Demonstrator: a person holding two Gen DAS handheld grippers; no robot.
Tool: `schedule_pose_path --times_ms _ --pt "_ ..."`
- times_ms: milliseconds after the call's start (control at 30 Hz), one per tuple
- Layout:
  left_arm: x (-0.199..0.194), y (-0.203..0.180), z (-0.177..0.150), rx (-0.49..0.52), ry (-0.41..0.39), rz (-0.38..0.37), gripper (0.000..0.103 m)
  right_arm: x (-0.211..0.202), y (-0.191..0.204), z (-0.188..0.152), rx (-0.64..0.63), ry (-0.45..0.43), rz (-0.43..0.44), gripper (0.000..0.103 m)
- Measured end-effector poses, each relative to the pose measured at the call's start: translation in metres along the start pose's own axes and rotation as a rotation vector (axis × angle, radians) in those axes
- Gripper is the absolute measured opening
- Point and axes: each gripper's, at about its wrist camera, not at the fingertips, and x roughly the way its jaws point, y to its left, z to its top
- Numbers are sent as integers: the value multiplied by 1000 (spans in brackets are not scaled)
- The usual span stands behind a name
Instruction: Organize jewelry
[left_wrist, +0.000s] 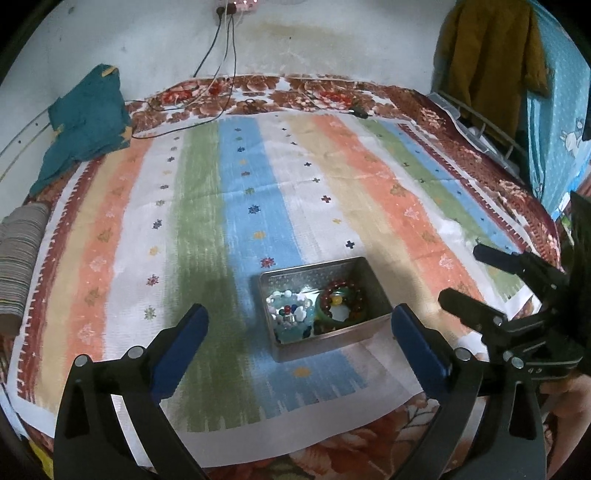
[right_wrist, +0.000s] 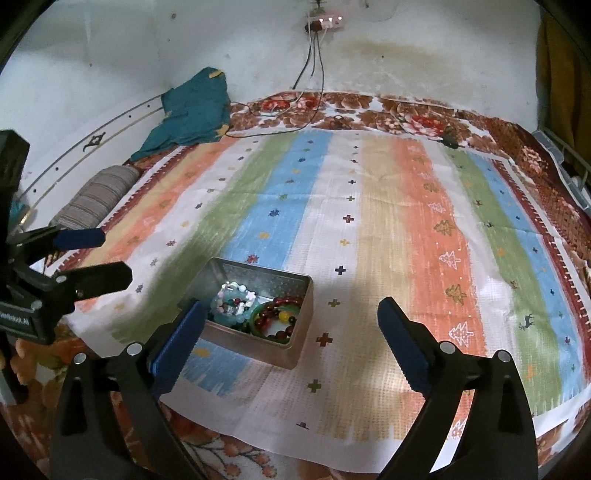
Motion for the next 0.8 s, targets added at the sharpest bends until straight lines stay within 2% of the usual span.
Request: schedule_pose_path --times_ms 667,800 --pt "-2 -3 -1 16 -12 17 97 -2 -2 -1 29 -2 12 96" --pt "0 -2 -1 -4 7 1 97 -2 -3 -1 32 1 15 96"
